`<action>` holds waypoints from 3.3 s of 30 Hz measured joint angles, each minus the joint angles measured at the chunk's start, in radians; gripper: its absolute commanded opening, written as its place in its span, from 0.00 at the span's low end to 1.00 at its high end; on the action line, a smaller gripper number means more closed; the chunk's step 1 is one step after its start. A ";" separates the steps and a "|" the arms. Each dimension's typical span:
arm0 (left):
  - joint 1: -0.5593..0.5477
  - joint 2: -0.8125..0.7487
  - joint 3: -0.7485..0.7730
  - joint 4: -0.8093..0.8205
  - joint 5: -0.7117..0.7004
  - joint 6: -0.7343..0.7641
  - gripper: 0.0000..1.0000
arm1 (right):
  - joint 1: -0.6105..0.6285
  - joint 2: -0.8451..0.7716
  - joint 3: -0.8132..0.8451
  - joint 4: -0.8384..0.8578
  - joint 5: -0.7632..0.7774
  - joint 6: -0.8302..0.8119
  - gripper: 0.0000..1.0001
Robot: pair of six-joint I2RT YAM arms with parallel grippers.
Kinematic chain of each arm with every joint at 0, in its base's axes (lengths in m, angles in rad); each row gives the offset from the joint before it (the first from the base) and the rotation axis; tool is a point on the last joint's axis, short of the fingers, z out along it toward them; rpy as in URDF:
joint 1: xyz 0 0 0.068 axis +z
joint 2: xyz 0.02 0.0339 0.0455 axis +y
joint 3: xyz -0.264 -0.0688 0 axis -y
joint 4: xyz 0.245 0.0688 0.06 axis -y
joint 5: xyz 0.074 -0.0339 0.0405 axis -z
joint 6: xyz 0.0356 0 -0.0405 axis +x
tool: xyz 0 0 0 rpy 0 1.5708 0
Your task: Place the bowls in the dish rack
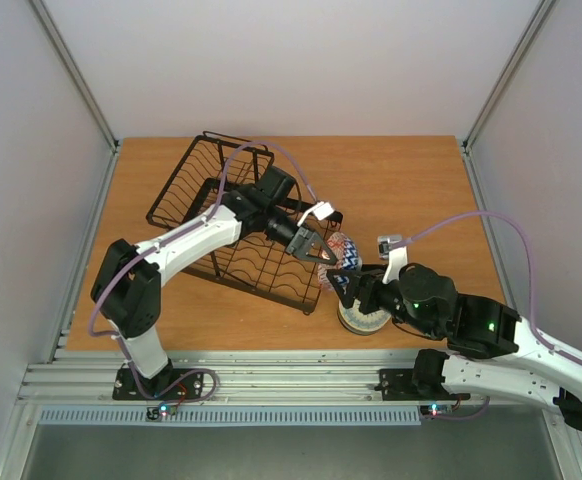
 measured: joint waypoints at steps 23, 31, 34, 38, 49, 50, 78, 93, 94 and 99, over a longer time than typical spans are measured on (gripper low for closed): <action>-0.029 0.009 0.093 -0.136 -0.077 0.100 0.84 | 0.005 0.027 0.137 -0.239 0.124 -0.021 0.01; -0.030 -0.132 0.147 -0.250 -0.418 0.232 0.89 | -0.007 0.303 0.455 -0.543 0.341 -0.109 0.01; -0.030 -0.203 0.147 -0.259 -0.565 0.267 0.90 | -0.065 0.443 0.544 -0.613 0.354 -0.181 0.01; -0.030 -0.258 0.133 -0.254 -0.706 0.294 0.90 | -0.263 0.591 0.568 -0.605 0.289 -0.301 0.01; -0.007 -0.313 0.089 -0.246 -0.978 0.327 0.90 | -0.457 0.842 0.653 -0.489 0.042 -0.679 0.01; 0.003 -0.327 0.084 -0.239 -1.003 0.330 0.91 | -0.458 0.872 0.669 -0.480 0.018 -0.703 0.01; 0.152 -0.429 0.031 -0.143 -1.214 0.313 0.93 | -0.497 1.342 0.897 -0.512 -0.155 -1.050 0.01; 0.152 -0.426 0.018 -0.132 -1.221 0.314 0.93 | -0.502 1.437 0.974 -0.491 -0.053 -1.101 0.01; 0.152 -0.426 0.016 -0.132 -1.225 0.314 0.93 | -0.502 1.437 0.974 -0.491 -0.053 -1.101 0.01; 0.152 -0.417 0.012 -0.128 -1.236 0.314 0.93 | -0.502 1.435 0.968 -0.480 -0.053 -1.102 0.01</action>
